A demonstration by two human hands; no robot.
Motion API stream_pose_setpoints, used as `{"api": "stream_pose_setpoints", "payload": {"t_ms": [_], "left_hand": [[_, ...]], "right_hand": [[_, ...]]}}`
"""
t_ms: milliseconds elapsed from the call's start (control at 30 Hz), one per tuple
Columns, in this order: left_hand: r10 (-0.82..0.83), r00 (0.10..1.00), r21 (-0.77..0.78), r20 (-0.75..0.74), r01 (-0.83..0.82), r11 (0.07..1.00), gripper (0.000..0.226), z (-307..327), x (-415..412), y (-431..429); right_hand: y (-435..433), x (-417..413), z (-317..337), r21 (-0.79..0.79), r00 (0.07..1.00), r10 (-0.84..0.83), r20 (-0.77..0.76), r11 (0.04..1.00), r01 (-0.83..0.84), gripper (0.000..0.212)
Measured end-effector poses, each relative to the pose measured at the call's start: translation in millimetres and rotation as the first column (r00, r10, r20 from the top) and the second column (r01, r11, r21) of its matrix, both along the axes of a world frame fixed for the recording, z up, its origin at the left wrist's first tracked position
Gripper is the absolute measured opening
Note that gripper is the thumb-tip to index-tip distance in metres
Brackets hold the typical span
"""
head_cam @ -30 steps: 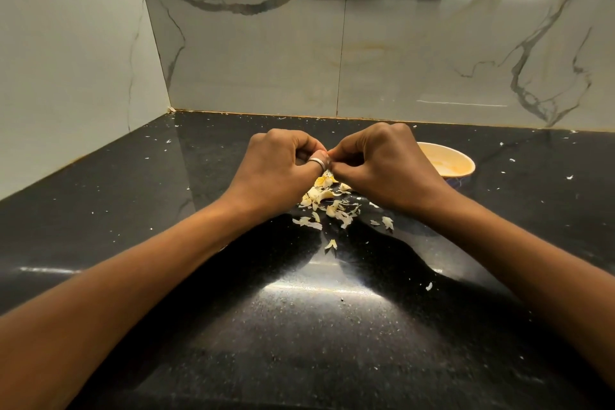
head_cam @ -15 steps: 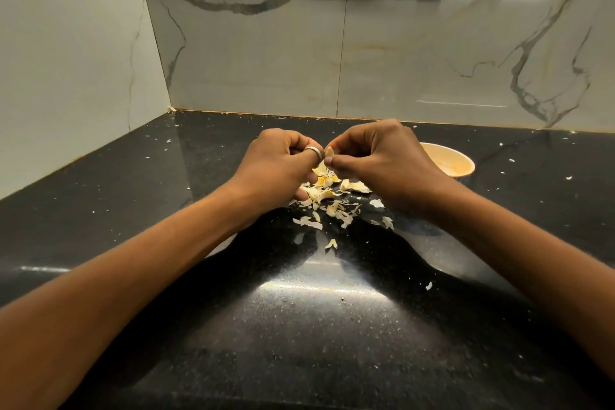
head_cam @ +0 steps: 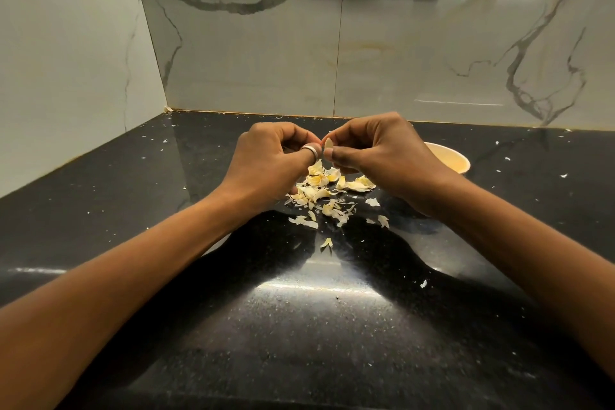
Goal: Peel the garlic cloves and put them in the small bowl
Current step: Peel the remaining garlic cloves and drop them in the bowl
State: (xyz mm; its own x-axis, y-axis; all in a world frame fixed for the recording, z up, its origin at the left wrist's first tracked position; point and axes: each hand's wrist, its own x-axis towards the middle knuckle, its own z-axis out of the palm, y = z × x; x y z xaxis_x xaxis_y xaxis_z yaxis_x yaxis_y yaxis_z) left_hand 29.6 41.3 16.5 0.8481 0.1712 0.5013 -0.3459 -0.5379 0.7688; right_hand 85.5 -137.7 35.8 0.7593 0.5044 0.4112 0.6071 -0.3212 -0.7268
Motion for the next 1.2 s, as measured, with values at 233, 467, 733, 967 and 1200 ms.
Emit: {"api": "stream_pose_setpoints", "payload": {"t_ms": [233, 467, 733, 967, 1200], "left_hand": [[0.010, 0.998, 0.101, 0.062, -0.016, 0.995, 0.008, -2, 1, -1], [0.014, 0.986, 0.295, 0.168, -0.064, 0.953, 0.007, -3, 1, 2], [-0.082, 0.972, 0.438, 0.222, -0.025, 0.898, 0.024, -6, 0, 6], [-0.117, 0.963, 0.510, 0.242, -0.023, 0.860, 0.033, -4, 1, 8], [-0.078, 0.983, 0.436, 0.169, -0.004, 0.900, 0.014, -3, 1, 7]], "right_hand": [[1, 2, -1, -0.096, 0.992, -0.020, 0.127, 0.995, 0.033, 0.016], [0, 1, 1, -0.217, 0.976, -0.003, 0.217, 0.975, 0.052, 0.017], [-3, -2, 4, -0.317, 0.967, 0.059, 0.248, 0.948, 0.024, 0.019], [-4, 0, 6, -0.288, 0.985, 0.049, 0.163, 0.958, 0.000, 0.010], [-7, 1, 11, -0.325, 0.987, 0.049, 0.152, 0.946, 0.003, 0.010]]}}
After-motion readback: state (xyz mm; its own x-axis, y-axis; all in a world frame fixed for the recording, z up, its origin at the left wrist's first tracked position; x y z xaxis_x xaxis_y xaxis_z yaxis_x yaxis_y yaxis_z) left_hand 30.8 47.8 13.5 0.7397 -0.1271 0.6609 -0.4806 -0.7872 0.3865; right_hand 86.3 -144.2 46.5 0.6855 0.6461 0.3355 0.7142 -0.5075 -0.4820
